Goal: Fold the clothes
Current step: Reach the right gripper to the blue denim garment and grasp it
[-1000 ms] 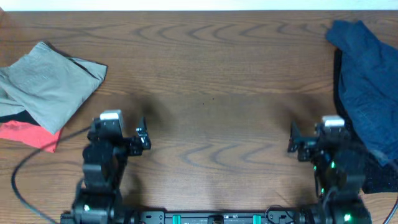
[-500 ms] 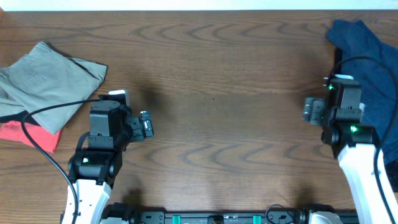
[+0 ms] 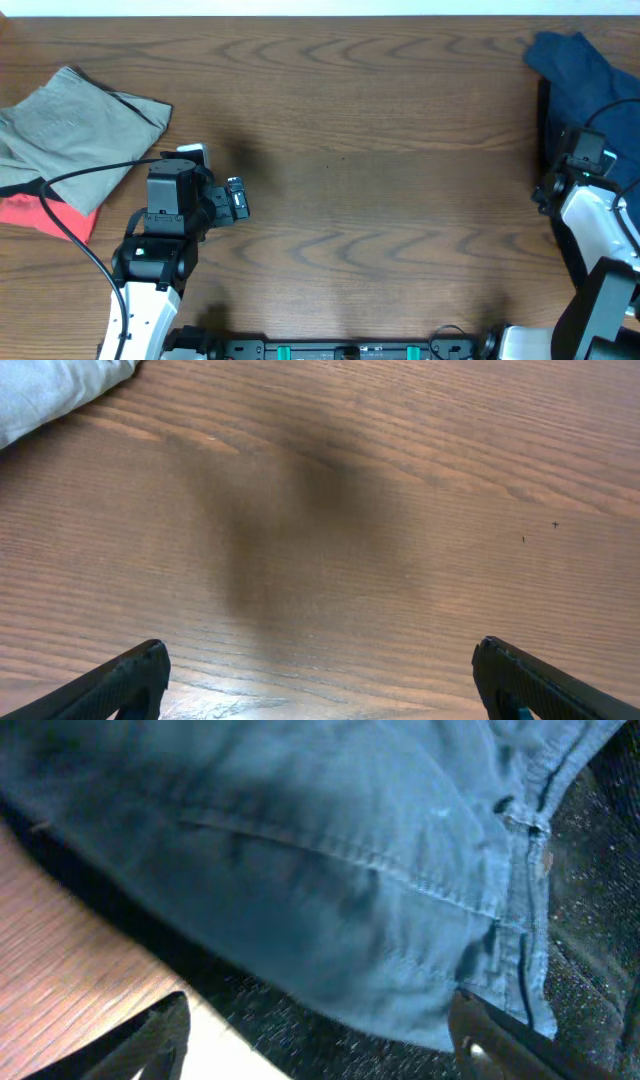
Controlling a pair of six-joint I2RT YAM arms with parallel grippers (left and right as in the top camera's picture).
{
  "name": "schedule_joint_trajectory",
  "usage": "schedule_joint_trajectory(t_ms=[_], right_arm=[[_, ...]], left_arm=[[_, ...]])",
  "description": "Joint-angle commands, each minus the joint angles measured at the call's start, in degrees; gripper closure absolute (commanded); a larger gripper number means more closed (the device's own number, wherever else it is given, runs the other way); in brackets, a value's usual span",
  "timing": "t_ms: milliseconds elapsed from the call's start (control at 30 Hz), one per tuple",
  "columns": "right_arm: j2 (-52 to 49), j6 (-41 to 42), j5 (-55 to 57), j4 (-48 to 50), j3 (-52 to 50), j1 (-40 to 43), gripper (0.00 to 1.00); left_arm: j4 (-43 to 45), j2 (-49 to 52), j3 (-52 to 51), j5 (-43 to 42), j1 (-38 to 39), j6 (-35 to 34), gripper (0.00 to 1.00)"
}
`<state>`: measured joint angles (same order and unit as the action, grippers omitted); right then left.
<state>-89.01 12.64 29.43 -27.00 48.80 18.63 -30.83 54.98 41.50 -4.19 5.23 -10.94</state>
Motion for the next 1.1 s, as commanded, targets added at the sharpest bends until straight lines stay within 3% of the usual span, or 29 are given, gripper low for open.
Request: schedule_joint_trajectory(t_ms=[0, 400, 733, 1067], right_arm=[[-0.26, 1.27, 3.37, 0.92, 0.68, 1.90, 0.24], [-1.01, -1.20, -6.99, 2.62, 0.48, 4.02, 0.28], [-5.73, -3.10, -6.29, 4.50, 0.48, 4.07, 0.22], [-4.94, -3.10, -3.78, 8.15, 0.68, 4.07, 0.28]], left_arm=[[0.04, 0.11, 1.18, -0.39, -0.35, -0.79, 0.02], [0.04, 0.11, 1.18, -0.39, -0.35, -0.79, 0.02], [0.02, 0.11, 1.18, -0.39, -0.35, -0.79, 0.02], [0.07, 0.11, 1.16, -0.39, -0.35, -0.79, 0.02]])
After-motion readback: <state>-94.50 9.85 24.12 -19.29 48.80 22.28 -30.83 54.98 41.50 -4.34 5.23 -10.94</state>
